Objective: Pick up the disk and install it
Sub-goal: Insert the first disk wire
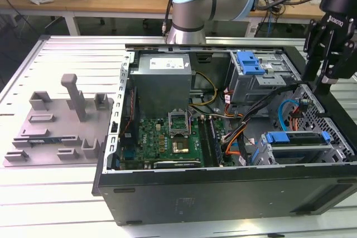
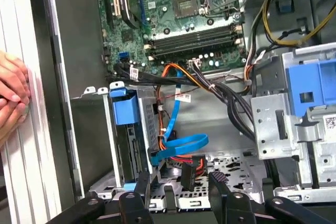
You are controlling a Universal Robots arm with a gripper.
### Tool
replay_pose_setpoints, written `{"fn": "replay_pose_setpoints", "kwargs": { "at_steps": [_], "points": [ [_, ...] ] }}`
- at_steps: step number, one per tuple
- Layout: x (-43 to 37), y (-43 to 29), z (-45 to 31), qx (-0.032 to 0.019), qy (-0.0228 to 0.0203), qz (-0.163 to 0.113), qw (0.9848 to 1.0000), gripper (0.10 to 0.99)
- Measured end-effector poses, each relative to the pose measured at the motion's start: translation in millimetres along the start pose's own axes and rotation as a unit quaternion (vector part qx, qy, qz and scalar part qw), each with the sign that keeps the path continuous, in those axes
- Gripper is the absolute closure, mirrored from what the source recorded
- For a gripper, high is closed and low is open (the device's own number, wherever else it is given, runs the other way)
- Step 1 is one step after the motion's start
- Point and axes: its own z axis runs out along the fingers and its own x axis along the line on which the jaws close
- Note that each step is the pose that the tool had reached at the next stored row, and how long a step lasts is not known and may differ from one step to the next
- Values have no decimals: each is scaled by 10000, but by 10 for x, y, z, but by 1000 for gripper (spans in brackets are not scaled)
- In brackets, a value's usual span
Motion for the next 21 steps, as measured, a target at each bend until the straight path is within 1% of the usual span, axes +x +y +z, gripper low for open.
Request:
{"fn": "replay_pose_setpoints", "kwargs": {
  "at_steps": [2, 3, 5, 6, 7, 8, 10, 12, 13, 14, 15, 16, 17, 19, 21],
  "points": [
    [-9, -46, 26, -2, 1, 11, 10000, 522],
    [-15, -70, 30, -6, 13, 25, 10000, 522],
    [-15, -75, 30, -17, 19, 26, 10000, 522],
    [-17, -83, 31, -2, 138, 50, 9999, 522],
    [-20, -95, 33, 7, 234, 81, 9997, 522],
    [-21, -95, 40, -2, 252, 165, 9995, 522],
    [-24, -95, 53, -41, 256, 365, 9990, 522],
    [-31, -94, 62, -45, 259, 442, 9987, 522],
    [-53, -91, 65, -38, 274, 450, 9986, 522],
    [-97, -84, 60, -20, 360, 453, 9983, 522],
    [-120, -80, 56, -3, 442, 454, 9980, 522],
    [-148, -76, 56, 22, 550, 446, 9975, 522],
    [-160, -73, 57, 37, 612, 440, 9971, 522],
    [-169, -72, 66, 60, 706, 429, 9966, 522],
    [-188, -65, 86, 77, 772, 414, 9961, 522]
  ]
}}
